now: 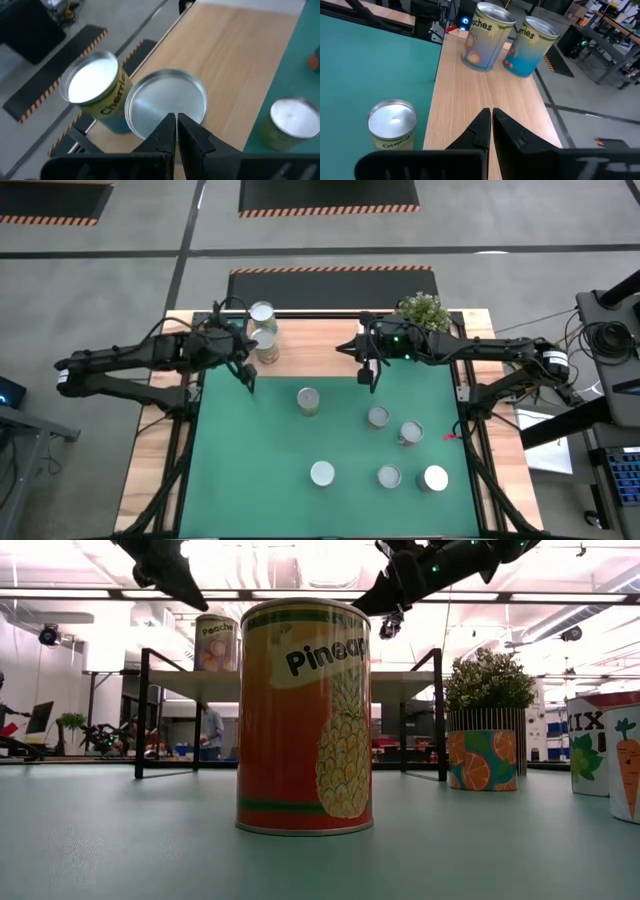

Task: Pick and place cans onto a shelf
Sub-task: Put the canned peaches on the shelf

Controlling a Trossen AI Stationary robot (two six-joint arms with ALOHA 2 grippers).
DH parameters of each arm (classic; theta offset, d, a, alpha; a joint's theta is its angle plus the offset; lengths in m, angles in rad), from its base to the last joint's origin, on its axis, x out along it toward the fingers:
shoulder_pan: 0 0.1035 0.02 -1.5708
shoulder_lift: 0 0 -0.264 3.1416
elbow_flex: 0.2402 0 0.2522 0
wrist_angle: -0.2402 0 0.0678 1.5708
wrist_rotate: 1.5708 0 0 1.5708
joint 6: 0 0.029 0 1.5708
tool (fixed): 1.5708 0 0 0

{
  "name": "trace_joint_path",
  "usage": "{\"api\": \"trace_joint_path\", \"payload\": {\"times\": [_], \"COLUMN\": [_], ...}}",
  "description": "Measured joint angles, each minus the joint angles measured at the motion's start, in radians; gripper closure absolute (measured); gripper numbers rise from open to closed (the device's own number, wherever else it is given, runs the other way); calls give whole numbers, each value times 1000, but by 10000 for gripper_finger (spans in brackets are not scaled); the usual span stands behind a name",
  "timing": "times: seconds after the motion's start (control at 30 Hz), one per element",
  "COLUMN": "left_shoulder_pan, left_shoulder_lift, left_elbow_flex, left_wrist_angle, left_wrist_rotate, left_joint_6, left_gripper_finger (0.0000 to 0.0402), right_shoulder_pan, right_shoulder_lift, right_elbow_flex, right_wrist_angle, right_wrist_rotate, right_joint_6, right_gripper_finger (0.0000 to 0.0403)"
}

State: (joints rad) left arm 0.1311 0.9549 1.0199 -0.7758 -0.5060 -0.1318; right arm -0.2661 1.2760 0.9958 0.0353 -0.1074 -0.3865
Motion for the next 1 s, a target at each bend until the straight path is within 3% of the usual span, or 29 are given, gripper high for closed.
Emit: {"api": "trace_joint_path", "payload": {"times": [0.63,1.0], "left_shoulder_pan": [90,77], "left_shoulder_lift": [32,40], "left_elbow_flex": [4,32], "left_wrist_angle": [-21,32], "left_wrist_rotate": [-41,28], "left_joint_6": [71,92], "left_gripper_finger": [402,402], "right_shoulder_pan": [0,0], "right_shoulder_lift": [2,3], "right_elbow_flex": [0,0], "right_wrist_angle": [0,-2], "right_wrist_rotate": [0,0], "right_joint_6": [-7,-10], "right_gripper_finger": [394,394]}}
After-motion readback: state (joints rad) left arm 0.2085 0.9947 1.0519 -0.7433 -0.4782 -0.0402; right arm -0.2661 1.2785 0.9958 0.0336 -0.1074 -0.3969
